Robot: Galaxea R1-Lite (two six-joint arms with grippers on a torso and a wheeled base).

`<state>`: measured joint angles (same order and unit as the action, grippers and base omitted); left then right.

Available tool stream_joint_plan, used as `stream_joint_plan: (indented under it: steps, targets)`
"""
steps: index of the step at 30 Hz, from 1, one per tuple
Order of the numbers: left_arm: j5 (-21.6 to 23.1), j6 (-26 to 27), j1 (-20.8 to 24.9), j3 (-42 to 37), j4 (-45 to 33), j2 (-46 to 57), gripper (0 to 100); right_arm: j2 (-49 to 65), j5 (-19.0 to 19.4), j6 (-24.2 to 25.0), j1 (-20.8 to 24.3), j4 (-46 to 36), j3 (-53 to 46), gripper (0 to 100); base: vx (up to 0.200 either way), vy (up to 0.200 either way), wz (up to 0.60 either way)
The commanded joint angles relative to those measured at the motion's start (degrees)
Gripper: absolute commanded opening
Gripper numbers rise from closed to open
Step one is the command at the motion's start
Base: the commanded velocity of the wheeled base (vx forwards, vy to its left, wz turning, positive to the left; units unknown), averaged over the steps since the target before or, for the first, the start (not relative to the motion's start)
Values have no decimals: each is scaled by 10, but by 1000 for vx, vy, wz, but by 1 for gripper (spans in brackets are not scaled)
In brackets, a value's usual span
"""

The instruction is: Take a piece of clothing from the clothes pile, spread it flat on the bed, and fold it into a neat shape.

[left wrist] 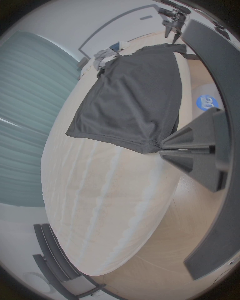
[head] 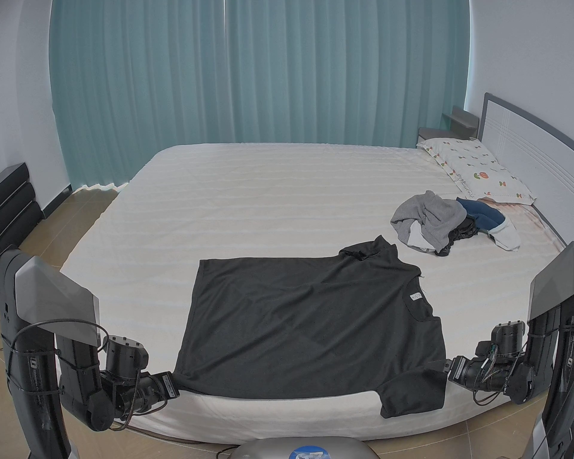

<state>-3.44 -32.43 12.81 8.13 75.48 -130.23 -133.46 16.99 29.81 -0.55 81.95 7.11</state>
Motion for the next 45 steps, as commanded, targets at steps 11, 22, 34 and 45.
stream_joint_plan:
  steps: [11,22,34,45]
  targets:
    - [2,-63,-3,34,14,10,0,-15,-34,0,-3,1,75,0,0,0,0]
    - [2,-97,-3,41,41,8,0,-30,-47,-1,-3,-23,173,0,0,0,0]
    - [2,-98,-3,46,41,-5,0,-71,-44,1,-1,-19,215,100,0,0,0]
    - [3,-98,-4,45,41,-4,0,-1,74,24,-61,46,89,100,0,0,0]
